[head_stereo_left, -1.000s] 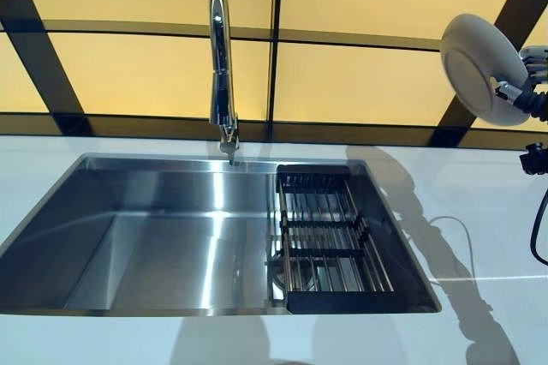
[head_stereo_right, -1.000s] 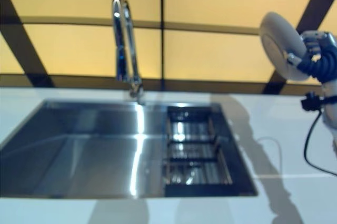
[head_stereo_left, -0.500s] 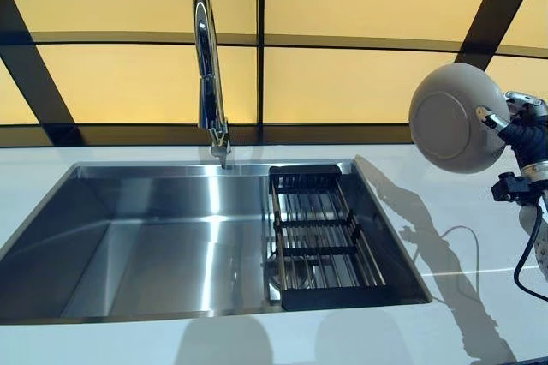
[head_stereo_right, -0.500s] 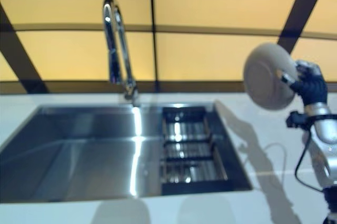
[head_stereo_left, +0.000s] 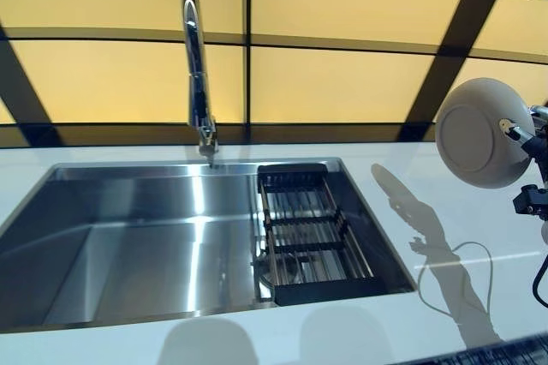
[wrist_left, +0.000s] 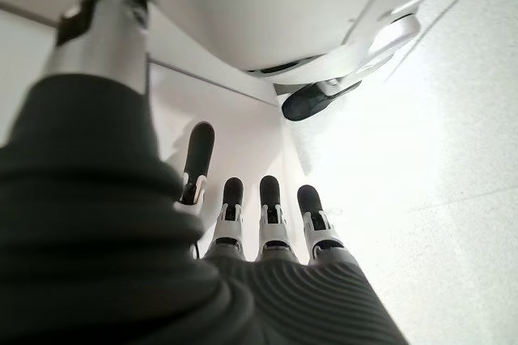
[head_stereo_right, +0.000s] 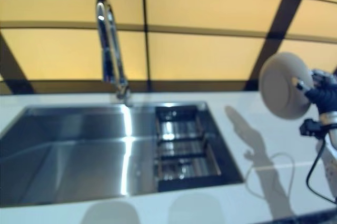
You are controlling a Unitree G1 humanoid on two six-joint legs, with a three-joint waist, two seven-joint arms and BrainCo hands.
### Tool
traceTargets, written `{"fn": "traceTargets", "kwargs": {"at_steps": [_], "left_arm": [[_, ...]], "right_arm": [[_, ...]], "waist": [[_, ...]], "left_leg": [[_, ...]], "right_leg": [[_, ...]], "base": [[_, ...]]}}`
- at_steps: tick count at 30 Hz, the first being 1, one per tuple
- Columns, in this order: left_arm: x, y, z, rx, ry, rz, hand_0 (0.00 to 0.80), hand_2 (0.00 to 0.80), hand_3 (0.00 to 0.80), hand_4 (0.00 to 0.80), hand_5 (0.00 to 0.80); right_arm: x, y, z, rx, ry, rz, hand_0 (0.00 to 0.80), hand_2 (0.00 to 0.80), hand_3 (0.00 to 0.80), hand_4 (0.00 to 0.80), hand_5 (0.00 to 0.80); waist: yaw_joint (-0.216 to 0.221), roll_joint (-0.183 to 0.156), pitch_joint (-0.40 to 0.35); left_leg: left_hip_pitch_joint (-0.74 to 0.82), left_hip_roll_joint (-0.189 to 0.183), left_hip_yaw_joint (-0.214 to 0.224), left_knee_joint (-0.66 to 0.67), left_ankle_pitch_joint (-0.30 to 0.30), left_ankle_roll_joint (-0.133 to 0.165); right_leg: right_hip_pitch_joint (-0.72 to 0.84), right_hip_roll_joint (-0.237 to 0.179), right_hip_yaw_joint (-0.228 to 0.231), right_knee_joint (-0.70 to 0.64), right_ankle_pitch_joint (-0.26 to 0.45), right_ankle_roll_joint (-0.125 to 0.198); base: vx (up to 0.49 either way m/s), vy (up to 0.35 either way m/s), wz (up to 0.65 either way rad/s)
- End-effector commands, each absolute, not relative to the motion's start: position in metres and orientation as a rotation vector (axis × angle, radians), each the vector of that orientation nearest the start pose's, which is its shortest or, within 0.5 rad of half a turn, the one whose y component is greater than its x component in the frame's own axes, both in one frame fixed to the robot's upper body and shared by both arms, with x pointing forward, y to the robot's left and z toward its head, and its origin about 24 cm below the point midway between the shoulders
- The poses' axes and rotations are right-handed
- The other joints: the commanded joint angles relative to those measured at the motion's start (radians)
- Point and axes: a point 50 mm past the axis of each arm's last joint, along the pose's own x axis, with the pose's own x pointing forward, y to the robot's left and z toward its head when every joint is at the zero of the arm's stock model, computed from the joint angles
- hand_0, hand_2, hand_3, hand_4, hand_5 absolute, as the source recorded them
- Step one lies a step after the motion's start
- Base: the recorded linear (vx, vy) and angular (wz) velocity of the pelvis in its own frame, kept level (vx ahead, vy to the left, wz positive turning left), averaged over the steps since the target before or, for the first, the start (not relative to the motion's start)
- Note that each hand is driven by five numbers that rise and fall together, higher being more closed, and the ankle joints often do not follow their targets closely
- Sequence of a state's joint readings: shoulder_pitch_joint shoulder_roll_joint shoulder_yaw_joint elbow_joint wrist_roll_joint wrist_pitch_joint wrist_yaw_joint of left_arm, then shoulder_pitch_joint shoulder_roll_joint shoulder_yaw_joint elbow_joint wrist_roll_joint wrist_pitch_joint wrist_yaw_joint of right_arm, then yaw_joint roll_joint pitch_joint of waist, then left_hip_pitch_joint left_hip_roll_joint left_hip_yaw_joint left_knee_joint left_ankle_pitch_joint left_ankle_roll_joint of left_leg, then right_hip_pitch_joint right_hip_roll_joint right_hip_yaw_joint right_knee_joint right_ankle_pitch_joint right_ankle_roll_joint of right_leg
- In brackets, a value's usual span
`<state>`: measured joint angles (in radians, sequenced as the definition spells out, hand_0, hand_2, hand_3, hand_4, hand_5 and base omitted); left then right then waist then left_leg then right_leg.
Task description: Take plates into dishwasher
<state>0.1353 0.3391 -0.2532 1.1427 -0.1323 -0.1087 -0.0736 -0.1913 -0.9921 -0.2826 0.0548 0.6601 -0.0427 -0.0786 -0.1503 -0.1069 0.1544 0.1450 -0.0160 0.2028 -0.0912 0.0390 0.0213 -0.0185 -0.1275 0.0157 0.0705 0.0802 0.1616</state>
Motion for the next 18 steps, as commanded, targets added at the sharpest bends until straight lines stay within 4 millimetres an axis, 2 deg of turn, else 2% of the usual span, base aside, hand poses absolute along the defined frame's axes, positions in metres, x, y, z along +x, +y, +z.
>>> {"fn": "traceTargets", "kwargs": {"at_steps": [1, 3, 6, 7, 9, 11, 13, 14, 17, 18], "left_arm": [[0.087, 0.260, -0.147, 0.290, 1.074, -0.015, 0.000, 0.000, 0.000, 0.000, 0.000], [0.087, 0.260, -0.148, 0.293, 1.072, -0.016, 0.000, 0.000, 0.000, 0.000, 0.000], [0.091, 0.263, -0.146, 0.296, 1.064, -0.008, 0.000, 0.000, 0.000, 0.000, 0.000], [0.091, 0.264, -0.145, 0.296, 1.064, -0.007, 0.000, 0.000, 0.000, 0.000, 0.000], [0.094, 0.267, -0.143, 0.302, 1.061, 0.001, 0.000, 0.000, 0.000, 0.000, 0.000], [0.095, 0.270, -0.142, 0.303, 1.060, 0.009, 0.000, 0.000, 0.000, 0.000, 0.000], [0.096, 0.272, -0.141, 0.305, 1.057, 0.012, 0.000, 0.000, 0.000, 0.000, 0.000], [0.098, 0.275, -0.140, 0.306, 1.049, 0.024, 0.000, 0.000, 0.000, 0.000, 0.000], [0.100, 0.277, -0.138, 0.302, 1.036, 0.042, 0.000, 0.000, 0.000, 0.000, 0.000], [0.102, 0.278, -0.137, 0.301, 1.026, 0.055, 0.000, 0.000, 0.000, 0.000, 0.000]], "right_arm": [[0.252, -0.349, 0.268, -0.280, -0.559, -0.287, 0.800, 0.800, 0.800, 0.800, 0.800], [0.253, -0.348, 0.267, -0.279, -0.555, -0.285, 0.800, 0.800, 0.800, 0.800, 0.800], [0.262, -0.342, 0.268, -0.285, -0.550, -0.274, 0.800, 0.800, 0.800, 0.800, 0.800], [0.263, -0.342, 0.268, -0.284, -0.550, -0.272, 0.800, 0.800, 0.800, 0.800, 0.800], [0.269, -0.337, 0.268, -0.270, -0.546, -0.253, 0.800, 0.800, 0.800, 0.800, 0.800], [0.272, -0.334, 0.268, -0.270, -0.544, -0.242, 0.800, 0.800, 0.800, 0.800, 0.800], [0.275, -0.331, 0.268, -0.262, -0.539, -0.231, 0.800, 0.800, 0.800, 0.800, 0.800], [0.278, -0.329, 0.268, -0.256, -0.537, -0.208, 0.800, 0.800, 0.800, 0.800, 0.800], [0.279, -0.328, 0.270, -0.241, -0.539, -0.187, 0.800, 0.800, 0.800, 0.800, 0.800], [0.281, -0.328, 0.272, -0.227, -0.544, -0.173, 0.800, 0.800, 0.800, 0.800, 0.800]], "waist": [[0.058, -0.004, -0.036], [0.073, 0.001, -0.041], [0.120, 0.014, -0.060], [0.125, 0.014, -0.061], [0.157, 0.015, -0.073], [0.171, 0.012, -0.078], [0.179, 0.009, -0.082], [0.188, -0.004, -0.088], [0.192, -0.017, -0.089], [0.198, -0.025, -0.089]], "left_leg": [[-0.008, -0.015, -0.035, 0.030, -0.094, 0.027], [-0.018, -0.006, -0.024, 0.023, -0.084, 0.027], [-0.063, 0.026, 0.011, 0.032, -0.063, 0.026], [-0.068, 0.029, 0.016, 0.035, -0.062, 0.025], [-0.104, 0.051, 0.053, 0.054, -0.052, 0.022], [-0.119, 0.061, 0.075, 0.062, -0.047, 0.020], [-0.126, 0.068, 0.089, 0.064, -0.043, 0.019], [-0.140, 0.078, 0.124, 0.068, -0.032, 0.013], [-0.153, 0.095, 0.161, 0.067, -0.012, -0.002], [-0.165, 0.117, 0.190, 0.068, 0.007, -0.019]], "right_leg": [[-0.092, -0.104, -0.055, 0.141, 0.155, 0.022], [-0.069, -0.120, -0.071, 0.161, 0.142, 0.018], [-0.012, -0.180, -0.114, 0.230, 0.143, 0.021], [-0.006, -0.187, -0.117, 0.239, 0.146, 0.024], [0.048, -0.225, -0.140, 0.277, 0.179, 0.040], [0.073, -0.236, -0.148, 0.285, 0.188, 0.050], [0.087, -0.234, -0.155, 0.284, 0.184, 0.054], [0.120, -0.213, -0.181, 0.239, 0.153, 0.057], [0.147, -0.176, -0.215, 0.164, 0.092, 0.051], [0.171, -0.153, -0.246, 0.114, 0.050, 0.043]], "base": [[-0.221, 0.002, -0.43], [-0.157, -0.023, -0.30], [-0.186, -0.076, -0.28], [-0.154, -0.106, -0.36], [-0.189, -0.130, -0.66], [-0.158, -0.128, -1.05], [-0.155, -0.168, -0.96], [-0.159, -0.192, -0.37], [-0.157, -0.232, -0.67], [-0.185, -0.307, -0.85]]}}
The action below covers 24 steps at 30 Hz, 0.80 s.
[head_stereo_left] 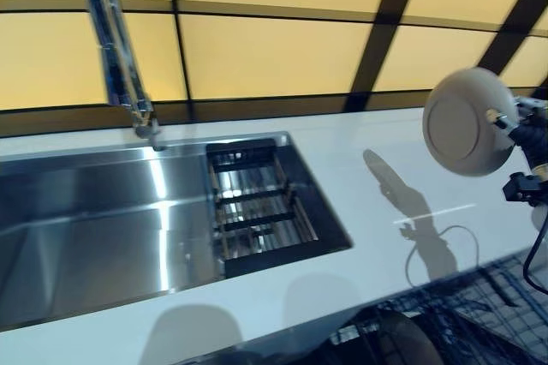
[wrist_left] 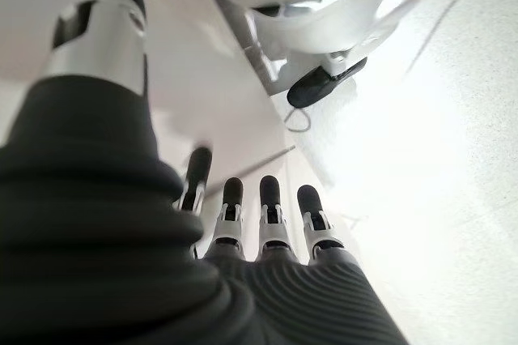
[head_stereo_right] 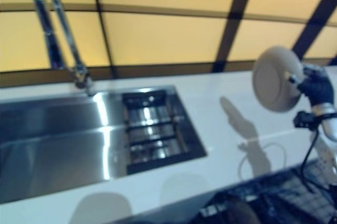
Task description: Take plates into dishwasher
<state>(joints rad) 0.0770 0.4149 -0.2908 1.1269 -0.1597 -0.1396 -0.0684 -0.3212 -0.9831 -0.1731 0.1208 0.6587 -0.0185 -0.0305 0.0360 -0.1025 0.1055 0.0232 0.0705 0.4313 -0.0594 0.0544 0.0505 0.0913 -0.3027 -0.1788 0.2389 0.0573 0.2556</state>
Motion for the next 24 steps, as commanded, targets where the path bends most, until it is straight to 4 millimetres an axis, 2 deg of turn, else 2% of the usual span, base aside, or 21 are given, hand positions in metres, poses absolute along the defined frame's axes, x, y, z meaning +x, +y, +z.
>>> {"fn": "traceTargets", "kwargs": {"at_steps": [1, 2, 3, 4, 5, 8, 10, 11, 12, 14, 17, 24], "left_arm": [[0.105, 0.280, -0.136, 0.299, 1.017, 0.070, 0.000, 0.000, 0.000, 0.000, 0.000], [0.109, 0.281, -0.134, 0.299, 1.004, 0.089, 0.000, 0.000, 0.000, 0.000, 0.000], [0.111, 0.281, -0.133, 0.301, 1.001, 0.090, 0.000, 0.000, 0.000, 0.000, 0.000], [0.113, 0.281, -0.133, 0.310, 0.996, 0.088, 0.000, 0.000, 0.000, 0.000, 0.000], [0.114, 0.280, -0.133, 0.316, 0.995, 0.081, 0.000, 0.000, 0.000, 0.000, 0.000], [0.114, 0.274, -0.136, 0.315, 0.994, 0.068, 0.000, 0.000, 0.000, 0.000, 0.000], [0.113, 0.268, -0.138, 0.297, 0.992, 0.062, 0.000, 0.000, 0.000, 0.000, 0.000], [0.112, 0.264, -0.140, 0.285, 0.992, 0.056, 0.000, 0.000, 0.000, 0.000, 0.000], [0.111, 0.260, -0.141, 0.278, 0.992, 0.047, 0.000, 0.000, 0.000, 0.000, 0.000], [0.110, 0.254, -0.143, 0.261, 0.992, 0.035, 0.000, 0.000, 0.000, 0.000, 0.000], [0.111, 0.250, -0.144, 0.254, 0.991, 0.015, 0.000, 0.000, 0.000, 0.000, 0.000], [0.114, 0.248, -0.145, 0.264, 0.996, -0.003, 0.000, 0.000, 0.000, 0.000, 0.000]], "right_arm": [[0.282, -0.326, 0.274, -0.206, -0.551, -0.153, 0.800, 0.800, 0.800, 0.800, 0.800], [0.283, -0.323, 0.277, -0.199, -0.562, -0.135, 0.800, 0.800, 0.800, 0.800, 0.800], [0.284, -0.322, 0.277, -0.195, -0.563, -0.130, 0.800, 0.800, 0.800, 0.800, 0.800], [0.285, -0.320, 0.278, -0.185, -0.565, -0.116, 0.800, 0.800, 0.800, 0.800, 0.800], [0.285, -0.317, 0.277, -0.191, -0.568, -0.105, 0.800, 0.800, 0.800, 0.800, 0.800], [0.286, -0.311, 0.278, -0.189, -0.583, -0.080, 0.800, 0.800, 0.800, 0.800, 0.800], [0.286, -0.306, 0.280, -0.189, -0.596, -0.057, 0.800, 0.800, 0.800, 0.800, 0.800], [0.287, -0.303, 0.282, -0.188, -0.603, -0.042, 0.800, 0.800, 0.800, 0.800, 0.800], [0.288, -0.300, 0.282, -0.194, -0.606, -0.031, 0.800, 0.800, 0.800, 0.800, 0.800], [0.290, -0.293, 0.282, -0.205, -0.609, 0.006, 0.800, 0.800, 0.800, 0.800, 0.800], [0.295, -0.285, 0.279, -0.219, -0.589, 0.031, 0.800, 0.800, 0.800, 0.800, 0.800], [0.298, -0.282, 0.258, -0.289, -0.492, 0.070, 0.800, 0.800, 0.800, 0.800, 0.800]], "waist": [[0.017, -0.035, -0.037], [0.025, -0.039, -0.035], [0.027, -0.039, -0.035], [0.028, -0.041, -0.035], [0.027, -0.041, -0.034], [0.017, -0.040, -0.028], [0.012, -0.033, -0.021], [0.012, -0.028, -0.017], [0.014, -0.023, -0.015], [0.026, -0.011, -0.012], [0.035, 0.008, -0.013], [0.015, 0.034, -0.015]], "left_leg": [[-0.056, 0.055, -0.009, 0.040, 0.009, -0.066], [-0.079, 0.093, 0.022, 0.048, 0.034, -0.088], [-0.084, 0.103, 0.027, 0.050, 0.040, -0.093], [-0.097, 0.125, 0.029, 0.054, 0.054, -0.107], [-0.105, 0.145, 0.021, 0.055, 0.070, -0.122], [-0.116, 0.163, -0.005, 0.054, 0.090, -0.145], [-0.124, 0.166, -0.034, 0.052, 0.103, -0.159], [-0.128, 0.161, -0.062, 0.047, 0.107, -0.164], [-0.134, 0.154, -0.094, 0.044, 0.109, -0.167], [-0.146, 0.134, -0.192, 0.036, 0.109, -0.171], [-0.152, 0.124, -0.267, 0.031, 0.107, -0.174], [-0.131, 0.119, -0.298, 0.020, 0.104, -0.183]], "right_leg": [[0.086, 0.039, -0.083, -0.088, 0.029, -0.056], [0.114, 0.070, -0.111, -0.137, -0.026, -0.066], [0.120, 0.079, -0.115, -0.149, -0.039, -0.069], [0.129, 0.106, -0.117, -0.180, -0.071, -0.076], [0.136, 0.127, -0.113, -0.201, -0.093, -0.088], [0.133, 0.160, -0.090, -0.225, -0.115, -0.120], [0.127, 0.173, -0.065, -0.231, -0.121, -0.139], [0.126, 0.177, -0.048, -0.237, -0.123, -0.148], [0.122, 0.179, -0.032, -0.238, -0.124, -0.152], [0.113, 0.181, 0.007, -0.237, -0.127, -0.160], [0.098, 0.185, 0.034, -0.233, -0.128, -0.170], [0.082, 0.184, 0.029, -0.244, -0.118, -0.176]], "base": [[-0.284, -0.458, -1.02], [-0.240, -0.383, -0.92], [-0.243, -0.402, -0.93], [-0.184, -0.337, -1.00], [-0.187, -0.336, -0.88], [-0.152, -0.239, -0.21], [-0.150, -0.134, -0.05], [-0.145, -0.084, -0.18], [-0.126, -0.055, -0.27], [-0.087, -0.028, -0.27], [-0.058, 0.014, -0.42], [-0.028, 0.042, 0.08]]}}
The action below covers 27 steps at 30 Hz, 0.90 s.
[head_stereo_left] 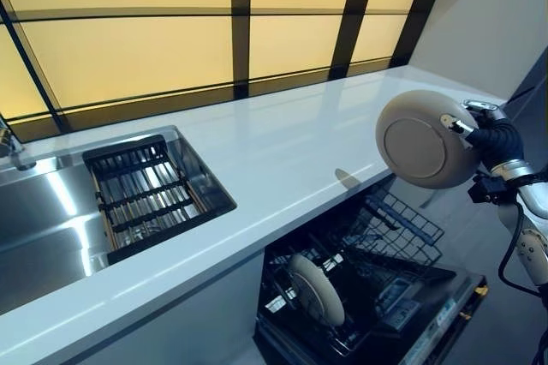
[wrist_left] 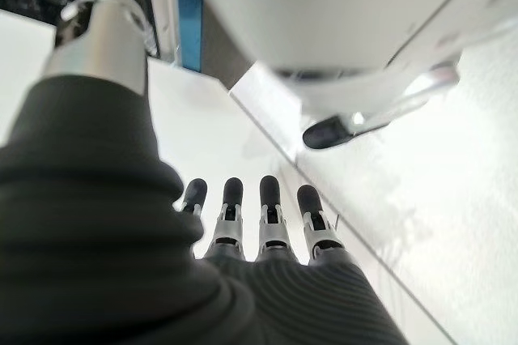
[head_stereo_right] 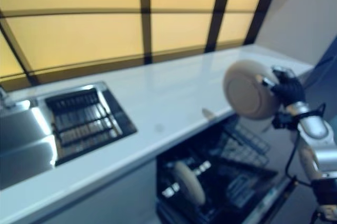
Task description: Take plates into dishwasher
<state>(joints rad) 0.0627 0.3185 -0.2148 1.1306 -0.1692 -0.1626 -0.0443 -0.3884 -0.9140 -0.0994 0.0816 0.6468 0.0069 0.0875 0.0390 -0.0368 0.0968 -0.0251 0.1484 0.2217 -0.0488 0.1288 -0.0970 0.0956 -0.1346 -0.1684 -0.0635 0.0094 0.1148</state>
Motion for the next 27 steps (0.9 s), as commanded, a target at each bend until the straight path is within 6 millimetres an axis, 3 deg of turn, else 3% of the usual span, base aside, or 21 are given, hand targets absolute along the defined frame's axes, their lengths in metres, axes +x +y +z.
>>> {"fn": "traceTargets", "kwargs": {"at_steps": [1, 6, 17, 27], "left_arm": [[0.116, 0.248, -0.144, 0.267, 0.992, -0.004, 0.000, 0.000, 0.000, 0.000, 0.000], [0.121, 0.249, -0.143, 0.272, 0.983, -0.018, 0.000, 0.000, 0.000, 0.000, 0.000], [0.121, 0.247, -0.144, 0.289, 0.986, -0.017, 0.000, 0.000, 0.000, 0.000, 0.000], [0.119, 0.245, -0.144, 0.295, 0.975, 0.006, 0.000, 0.000, 0.000, 0.000, 0.000]], "right_arm": [[0.298, -0.283, 0.254, -0.292, -0.475, 0.074, 0.800, 0.800, 0.800, 0.800, 0.800], [0.295, -0.284, 0.237, -0.296, -0.423, 0.089, 0.800, 0.800, 0.800, 0.800, 0.800], [0.297, -0.283, 0.175, -0.261, -0.209, 0.103, 0.800, 0.800, 0.800, 0.800, 0.800], [0.280, -0.287, 0.119, -0.150, -0.056, 0.067, 0.800, 0.800, 0.800, 0.800, 0.800]], "waist": [[0.009, -0.029, -0.006], [-0.001, -0.026, -0.004], [0.001, -0.026, -0.001], [-0.001, -0.023, 0.003]], "left_leg": [[-0.081, 0.039, -0.090, 0.003, 0.032, -0.037], [-0.083, 0.036, -0.092, -0.005, 0.035, -0.040], [-0.077, 0.030, -0.097, -0.009, 0.029, -0.035], [-0.076, 0.028, -0.097, -0.010, 0.029, -0.030]], "right_leg": [[0.077, 0.014, 0.018, 0.054, -0.067, -0.034], [0.073, 0.011, 0.014, 0.046, -0.060, -0.027], [0.086, 0.011, 0.007, 0.027, -0.053, -0.021], [0.090, 0.007, 0.004, 0.028, -0.052, -0.016]], "base": [[-0.026, 0.034, 0.09], [-0.023, 0.019, -0.03], [0.000, 0.000, 0.00], [0.000, 0.000, 0.00]]}}
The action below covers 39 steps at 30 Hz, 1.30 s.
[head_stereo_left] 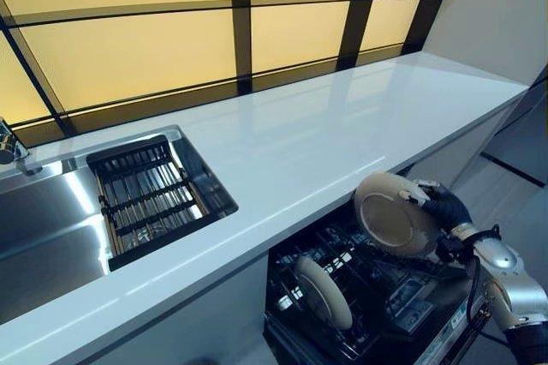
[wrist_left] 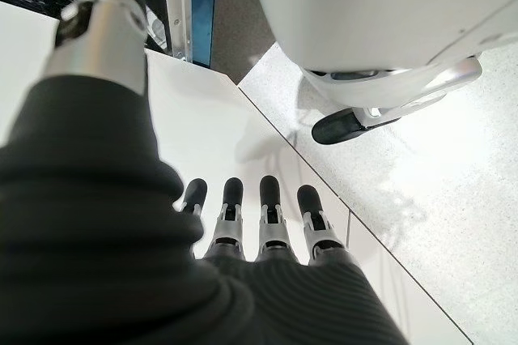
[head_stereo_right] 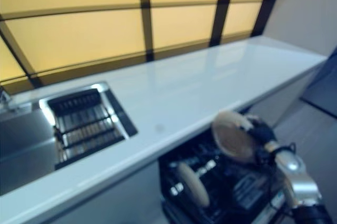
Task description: Take plates into dishwasher
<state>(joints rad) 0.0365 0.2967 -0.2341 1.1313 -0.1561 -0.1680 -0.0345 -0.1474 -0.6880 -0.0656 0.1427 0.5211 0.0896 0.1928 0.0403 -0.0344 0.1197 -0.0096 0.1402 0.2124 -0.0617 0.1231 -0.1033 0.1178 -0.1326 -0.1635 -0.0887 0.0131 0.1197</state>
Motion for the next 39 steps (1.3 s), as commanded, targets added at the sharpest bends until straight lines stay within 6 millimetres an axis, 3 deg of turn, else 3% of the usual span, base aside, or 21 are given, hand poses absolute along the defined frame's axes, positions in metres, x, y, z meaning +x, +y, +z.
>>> {"fn": "traceTargets", "kwargs": {"at_steps": [1, 10, 14, 26, 31, 39], "left_arm": [[0.119, 0.246, -0.144, 0.295, 0.973, 0.010, 0.000, 0.000, 0.000, 0.000, 0.000], [0.121, 0.249, -0.143, 0.296, 0.975, 0.024, 0.000, 0.000, 0.000, 0.000, 0.000], [0.120, 0.248, -0.143, 0.295, 0.976, 0.025, 0.000, 0.000, 0.000, 0.000, 0.000], [0.122, 0.247, -0.142, 0.289, 0.970, 0.021, 0.000, 0.000, 0.000, 0.000, 0.000], [0.122, 0.246, -0.142, 0.285, 0.968, 0.021, 0.000, 0.000, 0.000, 0.000, 0.000], [0.123, 0.238, -0.144, 0.291, 0.967, -0.010, 0.000, 0.000, 0.000, 0.000, 0.000]], "right_arm": [[0.277, -0.288, 0.111, -0.144, -0.033, 0.060, 0.800, 0.800, 0.800, 0.800, 0.800], [0.271, -0.297, 0.088, -0.143, 0.062, 0.003, 0.800, 0.800, 0.800, 0.800, 0.800], [0.269, -0.300, 0.082, -0.247, 0.084, -0.026, 0.800, 0.800, 0.800, 0.800, 0.800], [0.270, -0.300, 0.097, -0.656, 0.029, -0.077, 0.800, 0.800, 0.800, 0.800, 0.800], [0.269, -0.291, 0.096, -0.657, 0.009, -0.068, 0.800, 0.800, 0.800, 0.800, 0.800], [0.267, -0.273, 0.073, -0.519, 0.050, -0.078, 0.800, 0.800, 0.800, 0.800, 0.800]], "waist": [[-0.003, -0.025, -0.020], [-0.001, -0.033, -0.019], [0.001, -0.035, -0.019], [0.012, -0.029, -0.011], [0.010, -0.026, -0.007], [0.009, -0.020, -0.007]], "left_leg": [[-0.091, 0.036, -0.088, 0.003, 0.035, -0.023], [-0.087, 0.034, -0.086, -0.001, 0.035, -0.020], [-0.089, 0.035, -0.085, -0.003, 0.037, -0.020], [-0.093, 0.031, -0.093, -0.003, 0.037, -0.015], [-0.090, 0.030, -0.094, -0.003, 0.035, -0.014], [-0.084, 0.030, -0.097, -0.003, 0.032, -0.011]], "right_leg": [[0.068, 0.005, -0.001, 0.055, -0.057, -0.021], [0.071, 0.005, -0.004, 0.056, -0.055, -0.018], [0.069, 0.007, -0.004, 0.056, -0.054, -0.018], [0.065, 0.003, -0.009, 0.066, -0.058, -0.015], [0.063, 0.002, -0.006, 0.071, -0.060, -0.013], [0.061, -0.001, -0.006, 0.074, -0.060, -0.013]], "base": [[0.000, 0.000, 0.00], [0.000, 0.000, 0.00], [0.000, 0.000, 0.00], [0.000, 0.000, 0.00], [0.000, 0.000, 0.00], [0.000, 0.000, 0.00]]}}
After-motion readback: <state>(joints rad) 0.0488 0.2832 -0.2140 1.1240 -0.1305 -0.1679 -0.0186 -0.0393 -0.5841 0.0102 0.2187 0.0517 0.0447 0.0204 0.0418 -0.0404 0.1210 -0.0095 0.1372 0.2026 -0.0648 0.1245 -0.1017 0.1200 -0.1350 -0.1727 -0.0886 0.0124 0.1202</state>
